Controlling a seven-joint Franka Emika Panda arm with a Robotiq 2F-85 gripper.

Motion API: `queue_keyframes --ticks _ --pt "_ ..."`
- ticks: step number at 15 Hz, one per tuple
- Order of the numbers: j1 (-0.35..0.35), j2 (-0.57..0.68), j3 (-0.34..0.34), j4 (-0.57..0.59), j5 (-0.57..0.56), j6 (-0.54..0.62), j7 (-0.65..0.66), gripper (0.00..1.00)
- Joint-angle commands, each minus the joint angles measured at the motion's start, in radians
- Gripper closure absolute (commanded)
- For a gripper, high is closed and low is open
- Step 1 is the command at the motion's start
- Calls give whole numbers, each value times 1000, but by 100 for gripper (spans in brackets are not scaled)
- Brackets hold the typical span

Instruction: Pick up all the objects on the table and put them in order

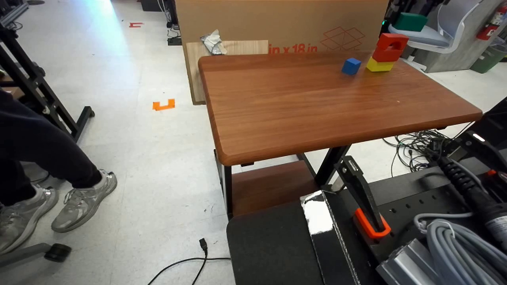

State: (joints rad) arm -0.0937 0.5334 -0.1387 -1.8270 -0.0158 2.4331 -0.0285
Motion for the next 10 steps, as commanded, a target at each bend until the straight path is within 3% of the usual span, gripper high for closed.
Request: queue_keyframes --ticks 1,10 --pt "-23 21 20 48 -16 -16 -39 57" --pt "-20 42 39 70 -14 -33 -79 57"
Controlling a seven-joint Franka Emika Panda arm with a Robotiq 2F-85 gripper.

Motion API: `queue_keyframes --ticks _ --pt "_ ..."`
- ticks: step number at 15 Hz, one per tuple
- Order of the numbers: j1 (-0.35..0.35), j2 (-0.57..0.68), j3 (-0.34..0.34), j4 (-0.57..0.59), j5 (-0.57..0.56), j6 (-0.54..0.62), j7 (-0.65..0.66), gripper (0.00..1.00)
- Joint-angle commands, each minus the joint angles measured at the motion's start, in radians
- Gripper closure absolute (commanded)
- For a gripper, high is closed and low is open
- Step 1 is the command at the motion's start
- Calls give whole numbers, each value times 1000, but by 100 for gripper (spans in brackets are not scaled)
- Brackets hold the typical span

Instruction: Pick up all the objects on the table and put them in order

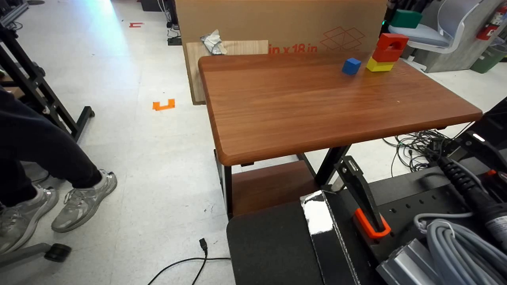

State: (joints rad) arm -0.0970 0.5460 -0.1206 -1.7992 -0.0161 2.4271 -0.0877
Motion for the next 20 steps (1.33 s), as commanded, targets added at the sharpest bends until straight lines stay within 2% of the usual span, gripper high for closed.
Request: queue_keyframes --ticks 1,20 --pt "-18 35 23 45 -13 -28 -22 57" --pt "-21 73 18 98 -14 -83 -10 57"
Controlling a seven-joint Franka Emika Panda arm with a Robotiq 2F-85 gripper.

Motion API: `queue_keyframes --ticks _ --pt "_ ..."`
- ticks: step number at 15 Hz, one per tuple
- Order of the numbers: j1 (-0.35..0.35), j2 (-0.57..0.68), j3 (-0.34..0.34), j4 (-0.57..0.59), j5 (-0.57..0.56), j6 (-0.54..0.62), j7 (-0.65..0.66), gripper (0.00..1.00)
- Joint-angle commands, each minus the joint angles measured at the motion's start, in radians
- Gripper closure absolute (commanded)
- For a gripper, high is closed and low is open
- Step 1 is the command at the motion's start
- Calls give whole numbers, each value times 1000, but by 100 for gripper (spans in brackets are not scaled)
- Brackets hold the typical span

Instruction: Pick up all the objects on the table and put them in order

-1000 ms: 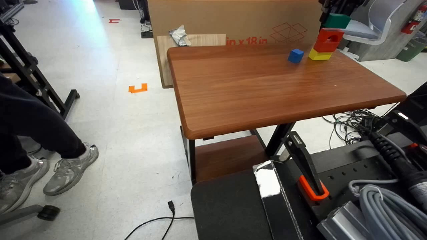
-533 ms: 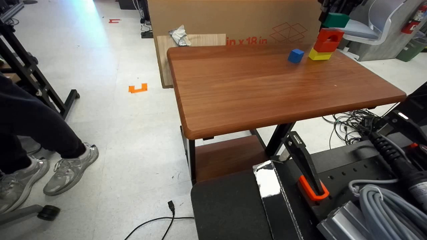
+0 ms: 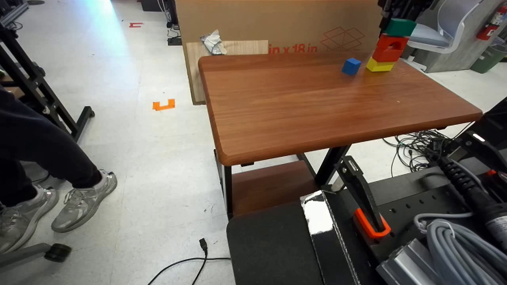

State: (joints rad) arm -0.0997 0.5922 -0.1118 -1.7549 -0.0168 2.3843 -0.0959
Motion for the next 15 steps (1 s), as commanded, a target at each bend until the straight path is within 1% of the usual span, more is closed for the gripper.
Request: queue_keyframes --ticks 1,4,9,15 --pt "-20 28 8 58 -11 -45 1 8" --pt "-25 27 6 71 -10 -51 4 0" --pt "-26 -7 11 54 2 -61 18 0" --pt "-3 -161 34 -105 1 -17 17 0"
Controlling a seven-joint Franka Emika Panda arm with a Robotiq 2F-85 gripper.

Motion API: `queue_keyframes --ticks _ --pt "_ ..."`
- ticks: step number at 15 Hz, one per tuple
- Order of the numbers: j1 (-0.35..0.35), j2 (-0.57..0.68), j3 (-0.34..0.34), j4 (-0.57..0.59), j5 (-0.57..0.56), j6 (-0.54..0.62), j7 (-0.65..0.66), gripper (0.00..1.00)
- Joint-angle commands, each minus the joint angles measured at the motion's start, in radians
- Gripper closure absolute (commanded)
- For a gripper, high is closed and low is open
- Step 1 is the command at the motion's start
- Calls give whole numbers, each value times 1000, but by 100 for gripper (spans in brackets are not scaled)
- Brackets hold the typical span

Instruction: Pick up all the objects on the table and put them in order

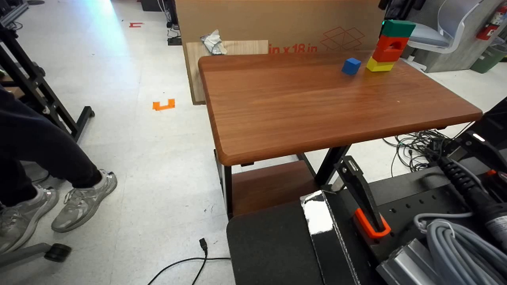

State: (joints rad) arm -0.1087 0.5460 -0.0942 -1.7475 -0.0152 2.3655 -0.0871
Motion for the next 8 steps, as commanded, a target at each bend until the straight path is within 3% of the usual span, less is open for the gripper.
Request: queue_keyframes --ticks 1,4,8 --pt "6 -142 23 -144 7 2 5 0" --pt "-2 -172 45 -179 85 -38 56 0" --pt "1 -137 87 -203 165 -17 -4 0"
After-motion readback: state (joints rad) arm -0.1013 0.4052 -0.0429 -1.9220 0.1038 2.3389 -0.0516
